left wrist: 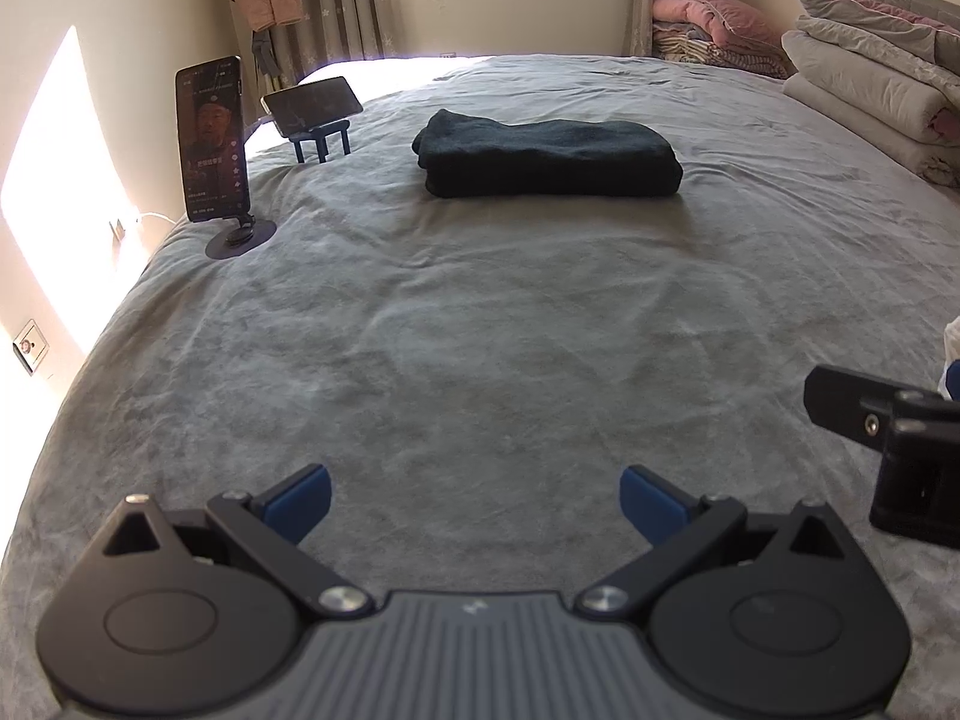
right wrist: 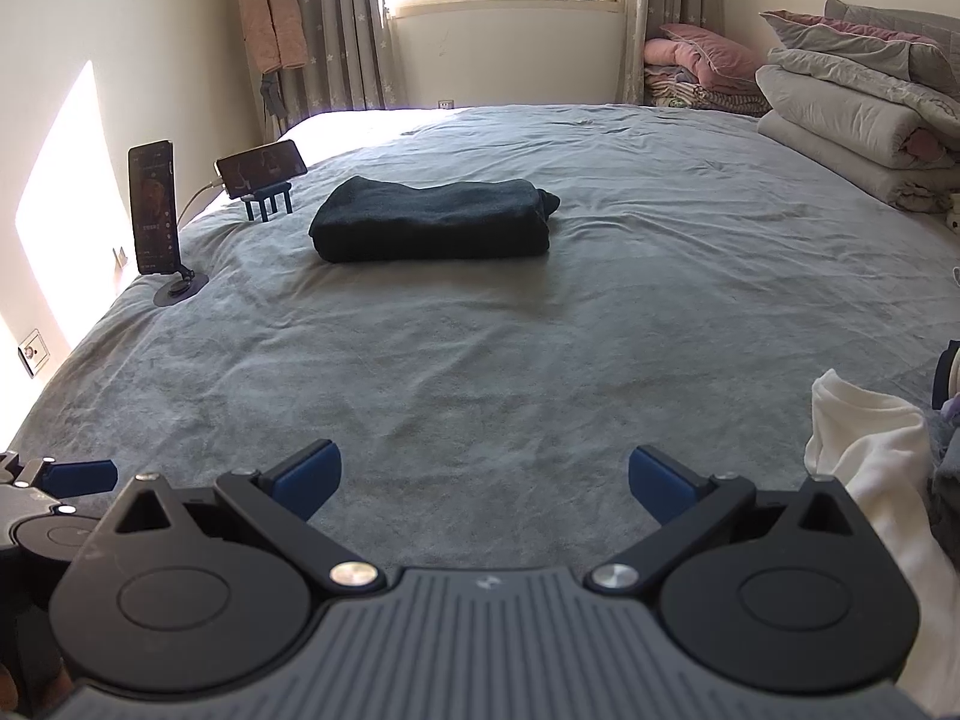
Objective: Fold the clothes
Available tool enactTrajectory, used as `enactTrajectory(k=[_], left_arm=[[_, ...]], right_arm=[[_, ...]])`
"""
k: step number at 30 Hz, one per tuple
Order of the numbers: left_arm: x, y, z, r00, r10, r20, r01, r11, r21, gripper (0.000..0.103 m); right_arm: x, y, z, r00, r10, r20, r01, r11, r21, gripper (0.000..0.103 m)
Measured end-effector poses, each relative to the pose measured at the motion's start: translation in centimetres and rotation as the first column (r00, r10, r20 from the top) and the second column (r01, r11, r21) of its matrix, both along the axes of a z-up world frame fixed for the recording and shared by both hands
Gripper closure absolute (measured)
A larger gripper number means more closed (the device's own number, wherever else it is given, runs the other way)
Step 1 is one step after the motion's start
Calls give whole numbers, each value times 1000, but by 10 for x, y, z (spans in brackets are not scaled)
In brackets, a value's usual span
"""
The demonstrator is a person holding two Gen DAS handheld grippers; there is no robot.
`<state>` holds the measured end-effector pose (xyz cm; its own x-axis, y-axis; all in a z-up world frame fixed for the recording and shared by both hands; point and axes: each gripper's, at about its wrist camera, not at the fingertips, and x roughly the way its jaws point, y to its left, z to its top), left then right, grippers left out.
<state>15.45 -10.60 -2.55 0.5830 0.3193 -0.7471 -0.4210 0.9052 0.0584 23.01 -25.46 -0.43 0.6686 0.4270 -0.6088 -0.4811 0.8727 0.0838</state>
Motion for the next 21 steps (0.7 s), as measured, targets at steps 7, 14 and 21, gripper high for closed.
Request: enactTrajectory(k=[7,14,21], left_arm=[[-30,5,18,995,87,53,-87,996,-5,0],[-64,-4,13,993,104,54,-105,994,17,0],[-90,-11,-3,995,101,15,-102,993,65,0]], right_arm=[[-33,-8,2,997,18,69,-18,1000,8,0],[-64,-19,-12,997,39,63,-37,999,-25,0],[-81,-17,-16,996,48,74,-45,998,-35,0]])
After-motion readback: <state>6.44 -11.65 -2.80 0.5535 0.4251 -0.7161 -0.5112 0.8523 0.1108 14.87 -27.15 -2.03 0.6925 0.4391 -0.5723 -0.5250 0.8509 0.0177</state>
